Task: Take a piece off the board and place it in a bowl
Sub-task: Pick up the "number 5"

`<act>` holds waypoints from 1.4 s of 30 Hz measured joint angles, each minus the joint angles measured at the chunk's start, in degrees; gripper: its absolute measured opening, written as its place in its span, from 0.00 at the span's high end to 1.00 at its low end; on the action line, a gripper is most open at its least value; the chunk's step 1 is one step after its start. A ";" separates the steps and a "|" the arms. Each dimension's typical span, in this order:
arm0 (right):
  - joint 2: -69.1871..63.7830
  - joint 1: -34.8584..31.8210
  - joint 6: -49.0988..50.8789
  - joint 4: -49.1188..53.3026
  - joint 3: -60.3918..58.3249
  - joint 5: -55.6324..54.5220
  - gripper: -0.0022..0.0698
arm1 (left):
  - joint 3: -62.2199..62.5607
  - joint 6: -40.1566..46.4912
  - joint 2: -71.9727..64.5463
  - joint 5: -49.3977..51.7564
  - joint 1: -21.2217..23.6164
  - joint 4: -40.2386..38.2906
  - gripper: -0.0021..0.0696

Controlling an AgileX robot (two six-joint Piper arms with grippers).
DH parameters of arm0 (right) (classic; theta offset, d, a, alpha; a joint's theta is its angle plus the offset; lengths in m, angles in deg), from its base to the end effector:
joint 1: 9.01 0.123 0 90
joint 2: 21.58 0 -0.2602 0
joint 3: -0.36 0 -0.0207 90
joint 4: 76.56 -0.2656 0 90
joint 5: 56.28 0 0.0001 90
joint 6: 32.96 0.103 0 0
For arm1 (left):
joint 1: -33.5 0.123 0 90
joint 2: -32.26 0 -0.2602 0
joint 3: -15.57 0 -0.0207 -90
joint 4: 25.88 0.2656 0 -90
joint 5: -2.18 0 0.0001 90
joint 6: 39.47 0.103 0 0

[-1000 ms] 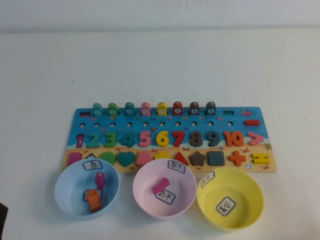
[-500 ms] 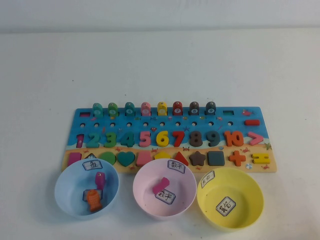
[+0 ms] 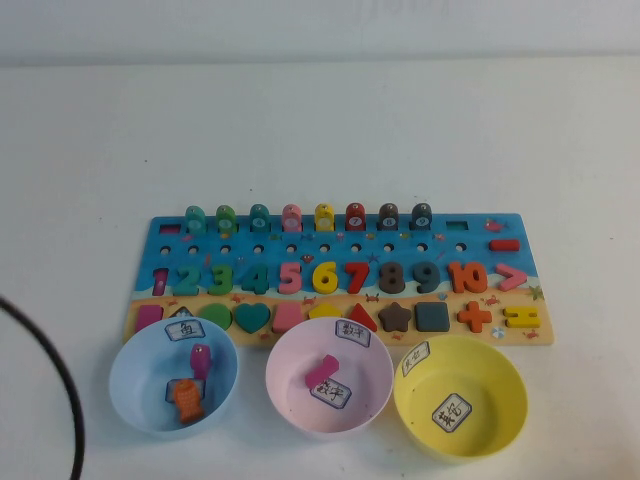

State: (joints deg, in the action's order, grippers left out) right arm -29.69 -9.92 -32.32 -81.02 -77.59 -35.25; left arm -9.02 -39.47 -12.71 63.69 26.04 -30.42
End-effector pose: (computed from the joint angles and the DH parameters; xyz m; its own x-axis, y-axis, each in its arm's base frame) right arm 0.1044 0.0012 0.1684 -0.2927 0.0884 -0.9521 0.0138 0.9960 0.0882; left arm 0.1330 -0.0246 0.3516 -0.6568 0.0479 -0.7525 0.1568 0.9848 -0.0742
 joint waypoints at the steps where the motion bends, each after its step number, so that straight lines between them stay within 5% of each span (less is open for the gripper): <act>1: 0.00 0.00 0.00 0.00 0.00 0.00 0.99 | 2.99 0.47 -3.73 2.67 0.00 1.60 0.98; 11: 0.00 0.00 0.00 0.00 0.00 0.00 0.99 | 20.74 4.43 -34.27 9.45 -2.31 4.55 0.98; 25: 0.00 0.00 0.00 0.00 0.00 0.00 0.99 | 36.31 3.06 -59.44 9.45 -19.57 5.33 0.98; 38: 0.00 0.00 0.00 0.00 0.00 0.00 0.99 | 49.62 0.51 -77.66 9.01 -23.98 2.56 0.97; 42: 0.09 0.00 0.00 0.00 0.00 0.00 0.99 | 49.72 -1.14 -80.76 8.89 -23.98 1.26 0.87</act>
State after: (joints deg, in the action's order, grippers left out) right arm -29.60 -9.92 -32.32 -81.02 -77.59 -35.25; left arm 40.70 -40.61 -93.47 72.59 2.07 -29.16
